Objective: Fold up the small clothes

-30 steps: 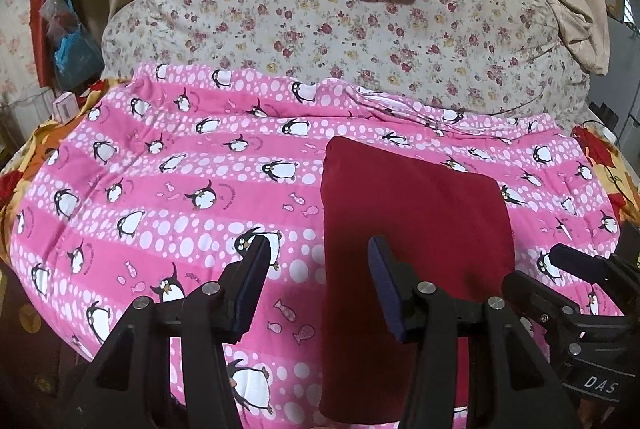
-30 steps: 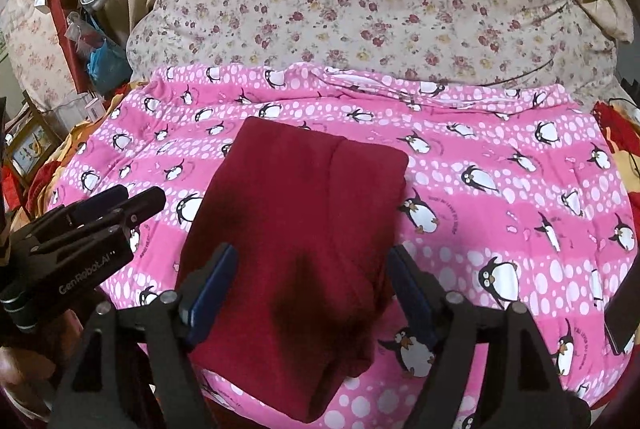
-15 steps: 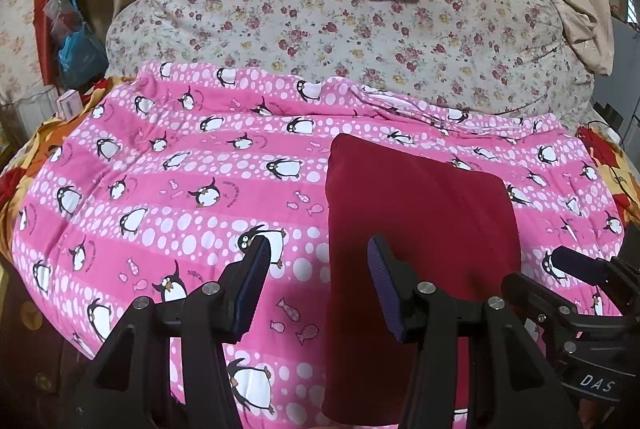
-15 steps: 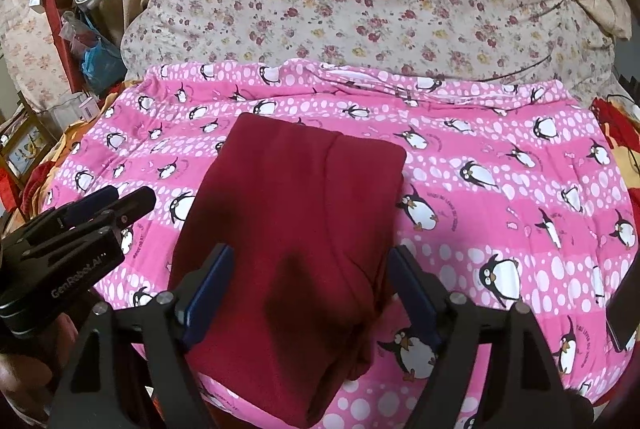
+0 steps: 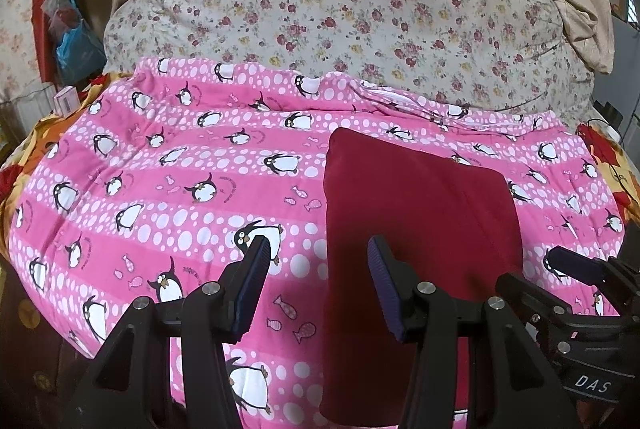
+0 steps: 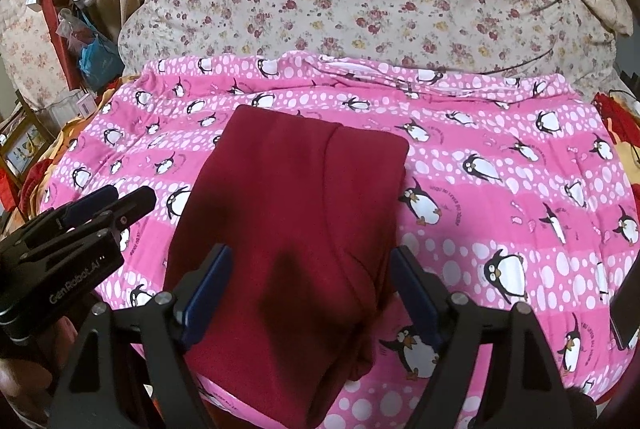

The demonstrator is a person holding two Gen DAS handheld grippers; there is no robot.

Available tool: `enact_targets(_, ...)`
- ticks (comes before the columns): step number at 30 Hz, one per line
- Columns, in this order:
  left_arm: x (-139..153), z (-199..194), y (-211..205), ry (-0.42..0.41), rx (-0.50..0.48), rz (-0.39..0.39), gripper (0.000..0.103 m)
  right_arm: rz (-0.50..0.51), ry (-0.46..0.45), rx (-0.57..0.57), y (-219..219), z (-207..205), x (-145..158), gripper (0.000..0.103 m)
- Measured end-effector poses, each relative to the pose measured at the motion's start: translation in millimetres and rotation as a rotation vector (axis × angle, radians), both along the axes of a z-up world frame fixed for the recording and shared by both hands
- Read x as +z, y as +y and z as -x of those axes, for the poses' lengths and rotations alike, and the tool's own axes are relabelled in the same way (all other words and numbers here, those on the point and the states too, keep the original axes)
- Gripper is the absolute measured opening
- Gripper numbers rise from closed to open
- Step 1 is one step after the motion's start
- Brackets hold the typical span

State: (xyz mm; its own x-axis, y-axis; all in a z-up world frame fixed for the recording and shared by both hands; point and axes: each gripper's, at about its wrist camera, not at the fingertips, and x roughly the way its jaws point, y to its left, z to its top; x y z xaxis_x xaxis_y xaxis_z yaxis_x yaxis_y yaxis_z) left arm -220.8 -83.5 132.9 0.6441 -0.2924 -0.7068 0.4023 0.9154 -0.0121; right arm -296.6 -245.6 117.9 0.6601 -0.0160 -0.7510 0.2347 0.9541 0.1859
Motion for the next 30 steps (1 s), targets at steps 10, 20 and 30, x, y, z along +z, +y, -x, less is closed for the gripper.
enact_targets(10,-3,-1,0,0.003,0.001,0.002,0.03,-0.004,0.015,-0.001,0,-4,-3,0.084)
enact_targets(20,-7,-2,-1,0.008,0.0,0.003,0.03,-0.011,0.022,0.0,0,-7,-5,0.085)
enact_targets(30,-7,-2,-1,0.008,0.001,0.003,0.03,-0.015,0.027,0.001,1,-10,-8,0.085)
